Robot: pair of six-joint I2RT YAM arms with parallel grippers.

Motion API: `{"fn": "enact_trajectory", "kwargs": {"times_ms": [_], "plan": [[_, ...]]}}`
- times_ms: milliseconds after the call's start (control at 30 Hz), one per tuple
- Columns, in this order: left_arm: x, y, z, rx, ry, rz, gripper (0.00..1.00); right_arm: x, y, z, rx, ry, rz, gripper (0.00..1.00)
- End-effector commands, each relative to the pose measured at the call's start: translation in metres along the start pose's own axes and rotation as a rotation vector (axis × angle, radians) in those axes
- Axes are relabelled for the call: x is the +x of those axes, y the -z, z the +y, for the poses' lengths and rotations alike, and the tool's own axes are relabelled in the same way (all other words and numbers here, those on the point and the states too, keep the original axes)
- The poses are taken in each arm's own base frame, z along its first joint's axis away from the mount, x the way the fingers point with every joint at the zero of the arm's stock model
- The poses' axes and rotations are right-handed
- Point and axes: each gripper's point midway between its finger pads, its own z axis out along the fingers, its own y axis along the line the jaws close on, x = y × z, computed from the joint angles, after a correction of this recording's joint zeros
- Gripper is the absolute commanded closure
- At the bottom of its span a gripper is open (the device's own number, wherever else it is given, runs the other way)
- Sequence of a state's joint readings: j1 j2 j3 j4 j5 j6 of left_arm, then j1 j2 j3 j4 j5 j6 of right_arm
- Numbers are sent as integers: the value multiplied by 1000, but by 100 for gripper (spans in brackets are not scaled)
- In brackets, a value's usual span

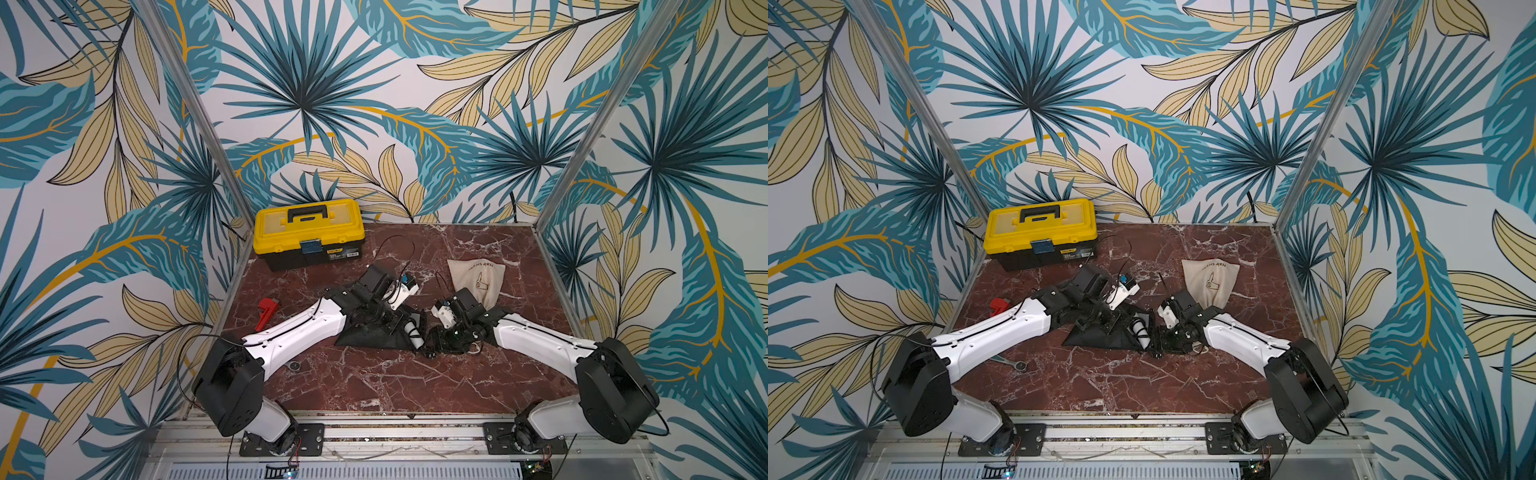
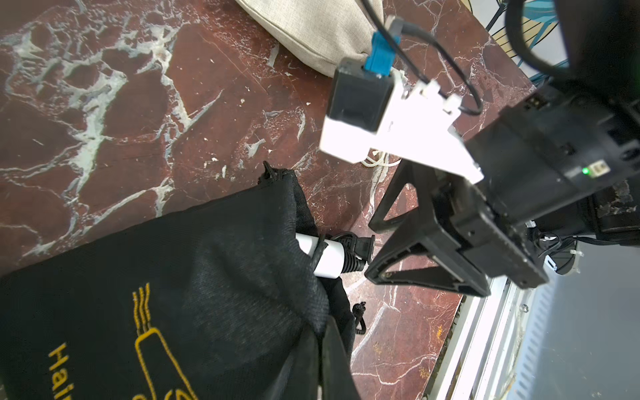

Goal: Pack away hair dryers
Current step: Place the hair dryer in the drawstring bag.

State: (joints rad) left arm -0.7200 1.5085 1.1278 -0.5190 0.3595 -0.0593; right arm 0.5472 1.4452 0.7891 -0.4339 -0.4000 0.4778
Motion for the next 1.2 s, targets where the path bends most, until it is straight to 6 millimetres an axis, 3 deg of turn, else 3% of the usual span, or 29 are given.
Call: {"fn": "enact_trajectory", "kwargs": {"times_ms": [0, 133, 367, 500, 700, 933, 1167], "plan": [[-8, 7, -2, 4, -12, -31, 97, -7, -8, 1, -3, 17, -27, 45], [-6, 6, -2, 4, -8, -28, 96, -10, -14, 3, 16, 42, -25, 47], [-8, 6, -4, 13, -9, -29, 96, -9, -24, -13, 104, 67, 7, 54], [-7, 5, -2, 7, -7, -26, 96, -9, -25, -10, 88, 78, 8, 57], [-6, 4, -2, 6, -1, -21, 96, 0, -29, -9, 117, 142, 44, 56], [-6, 3, 1, -4, 3, -20, 96, 5, -27, -16, 200, 203, 58, 47], [-6, 3, 2, -11, 11, -21, 96, 3, -34, -11, 214, 220, 68, 51]]}}
